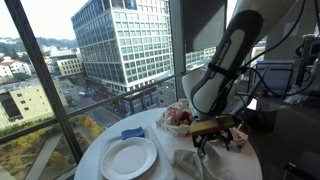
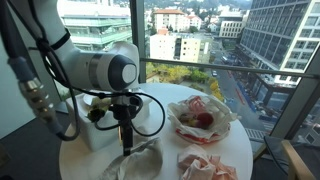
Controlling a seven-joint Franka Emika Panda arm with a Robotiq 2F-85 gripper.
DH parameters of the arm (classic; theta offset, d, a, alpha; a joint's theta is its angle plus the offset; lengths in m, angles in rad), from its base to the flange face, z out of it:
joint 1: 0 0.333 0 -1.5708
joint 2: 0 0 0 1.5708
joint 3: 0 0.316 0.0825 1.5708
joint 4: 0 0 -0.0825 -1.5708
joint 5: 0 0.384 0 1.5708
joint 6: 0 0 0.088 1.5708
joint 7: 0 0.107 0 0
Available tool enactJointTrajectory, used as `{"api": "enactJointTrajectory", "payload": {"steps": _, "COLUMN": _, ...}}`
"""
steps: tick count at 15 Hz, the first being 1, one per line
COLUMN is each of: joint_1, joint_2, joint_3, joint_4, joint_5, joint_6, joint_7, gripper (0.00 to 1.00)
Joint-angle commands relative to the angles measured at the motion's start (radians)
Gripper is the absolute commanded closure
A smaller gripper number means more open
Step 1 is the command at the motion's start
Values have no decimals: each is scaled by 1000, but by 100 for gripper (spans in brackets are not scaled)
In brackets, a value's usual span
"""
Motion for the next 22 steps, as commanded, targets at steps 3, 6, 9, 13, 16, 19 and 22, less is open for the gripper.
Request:
{"api": "enactJointTrajectory", "payload": {"steps": 3, "joint_1": 9, "joint_2": 70, "joint_3": 13, "joint_4": 7, "joint_5": 23, "joint_6": 284, "joint_7": -211, "gripper": 0}}
{"api": "enactJointTrajectory", "payload": {"steps": 6, "joint_1": 2, "joint_2": 111, "joint_3": 37, "joint_4": -4, "joint_5": 61, "joint_6": 420, "joint_7": -366, "gripper": 0}}
{"api": "enactJointTrajectory", "payload": {"steps": 9, "joint_1": -44, "joint_2": 168, "joint_3": 107, "joint_4": -13, "joint_5": 145, "joint_6": 532, "joint_7": -569, "gripper": 0}}
{"api": "enactJointTrajectory", "payload": {"steps": 13, "joint_1": -94, "joint_2": 244, "joint_3": 172, "joint_4": 2, "joint_5": 214, "joint_6": 578, "joint_7": -749, "gripper": 0}}
{"api": "enactJointTrajectory", "payload": {"steps": 16, "joint_1": -66, "joint_2": 278, "joint_3": 121, "joint_4": 21, "joint_5": 210, "joint_6": 578, "joint_7": -772, "gripper": 0}}
{"api": "enactJointTrajectory", "payload": {"steps": 19, "joint_1": -62, "joint_2": 312, "joint_3": 92, "joint_4": 56, "joint_5": 214, "joint_6": 570, "joint_7": -773, "gripper": 0}}
{"api": "enactJointTrajectory", "payload": {"steps": 22, "joint_1": -58, "joint_2": 343, "joint_3": 74, "joint_4": 99, "joint_5": 213, "joint_6": 564, "joint_7": -776, "gripper": 0}}
